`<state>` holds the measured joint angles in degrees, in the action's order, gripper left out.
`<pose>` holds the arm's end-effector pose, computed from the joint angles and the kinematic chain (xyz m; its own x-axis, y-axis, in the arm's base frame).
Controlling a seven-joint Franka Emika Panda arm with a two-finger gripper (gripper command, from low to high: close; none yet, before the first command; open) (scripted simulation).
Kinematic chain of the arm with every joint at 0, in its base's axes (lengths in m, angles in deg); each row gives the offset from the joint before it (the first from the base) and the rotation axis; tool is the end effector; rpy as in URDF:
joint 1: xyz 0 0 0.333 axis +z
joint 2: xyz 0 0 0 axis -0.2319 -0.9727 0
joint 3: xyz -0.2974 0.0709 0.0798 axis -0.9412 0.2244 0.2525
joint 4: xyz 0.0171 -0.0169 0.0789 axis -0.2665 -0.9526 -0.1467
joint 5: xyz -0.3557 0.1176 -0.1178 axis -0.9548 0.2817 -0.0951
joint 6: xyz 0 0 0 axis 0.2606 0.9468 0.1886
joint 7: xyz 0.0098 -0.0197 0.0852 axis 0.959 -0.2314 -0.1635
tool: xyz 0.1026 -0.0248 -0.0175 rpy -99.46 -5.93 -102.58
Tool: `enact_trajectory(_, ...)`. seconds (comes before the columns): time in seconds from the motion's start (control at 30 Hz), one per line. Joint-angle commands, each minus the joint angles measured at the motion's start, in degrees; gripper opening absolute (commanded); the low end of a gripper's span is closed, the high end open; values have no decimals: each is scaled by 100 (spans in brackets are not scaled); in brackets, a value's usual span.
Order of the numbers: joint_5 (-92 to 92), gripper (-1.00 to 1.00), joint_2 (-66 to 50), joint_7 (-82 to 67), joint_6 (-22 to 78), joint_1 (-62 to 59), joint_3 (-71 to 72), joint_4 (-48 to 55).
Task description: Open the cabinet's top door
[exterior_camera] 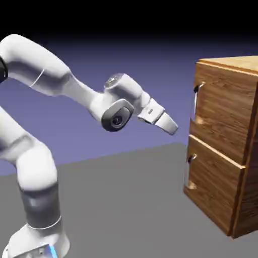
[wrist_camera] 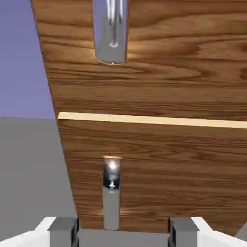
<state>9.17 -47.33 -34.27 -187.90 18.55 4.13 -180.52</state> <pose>0.4006 -0.0048 0.4288 0.5542 -0.7175 0.4218 -0.5208 -0.6943 -0.4967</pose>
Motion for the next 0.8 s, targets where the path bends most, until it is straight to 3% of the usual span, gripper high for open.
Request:
enact_trajectory(0.0, 250, 0, -171, -140, 46, 165, -170, 29)
enact_trajectory(0.77, 5982, 0, -4102, -3352, 1110, 3962, -4085, 699)
